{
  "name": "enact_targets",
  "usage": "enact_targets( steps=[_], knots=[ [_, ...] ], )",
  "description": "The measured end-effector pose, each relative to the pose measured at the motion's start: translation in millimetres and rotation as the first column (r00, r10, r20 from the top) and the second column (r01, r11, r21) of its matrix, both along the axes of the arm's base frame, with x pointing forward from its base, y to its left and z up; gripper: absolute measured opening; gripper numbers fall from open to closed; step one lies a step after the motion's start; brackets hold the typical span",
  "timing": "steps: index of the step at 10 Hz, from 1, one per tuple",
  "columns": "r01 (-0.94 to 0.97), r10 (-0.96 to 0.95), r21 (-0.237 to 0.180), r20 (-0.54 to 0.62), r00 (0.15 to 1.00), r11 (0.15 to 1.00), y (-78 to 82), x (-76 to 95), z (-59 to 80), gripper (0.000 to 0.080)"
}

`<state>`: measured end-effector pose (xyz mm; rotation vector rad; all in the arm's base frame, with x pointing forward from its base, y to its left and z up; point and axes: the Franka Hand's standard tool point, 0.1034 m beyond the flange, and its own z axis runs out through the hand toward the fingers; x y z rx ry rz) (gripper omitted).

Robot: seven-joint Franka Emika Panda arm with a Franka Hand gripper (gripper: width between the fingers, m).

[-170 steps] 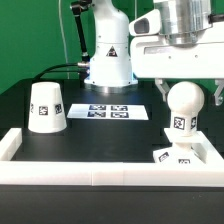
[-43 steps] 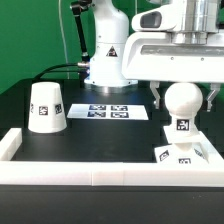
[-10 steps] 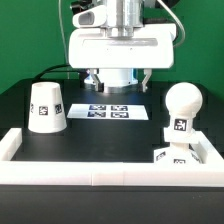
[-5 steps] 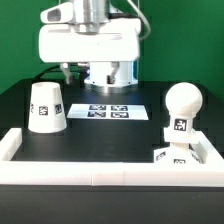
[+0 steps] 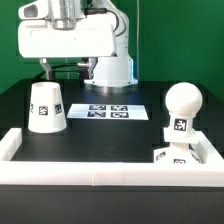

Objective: Assemble lamp

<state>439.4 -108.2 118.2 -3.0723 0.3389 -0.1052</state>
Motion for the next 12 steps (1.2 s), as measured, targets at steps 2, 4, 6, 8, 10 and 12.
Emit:
enact_targets(
  steps=[2,4,6,8,10,12],
  knots=[
    [-0.001,0.001,0.000,-0.001,1.000,1.000,-2.0,-1.6,-0.9,0.0698],
    [0.024,-0.024,0.005,-0.020,1.000,1.000,-15.5,-18.8,-8.7,0.0698],
    [0.018,-0.018,0.004,-0.030,0.999,1.000,-16.3,-27.9,-14.7,0.0698],
    [0.017,-0.017,-0.003,-0.028,0.999,1.000,-18.0,-28.4,-18.6,0.0698],
    [0.001,-0.002,-0.013,-0.032,0.999,1.000,-20.0,-30.2,-26.1,0.0698],
    [-0.001,0.000,-0.028,-0.028,1.000,1.000,-22.8,-30.8,-33.3,0.0698]
  ],
)
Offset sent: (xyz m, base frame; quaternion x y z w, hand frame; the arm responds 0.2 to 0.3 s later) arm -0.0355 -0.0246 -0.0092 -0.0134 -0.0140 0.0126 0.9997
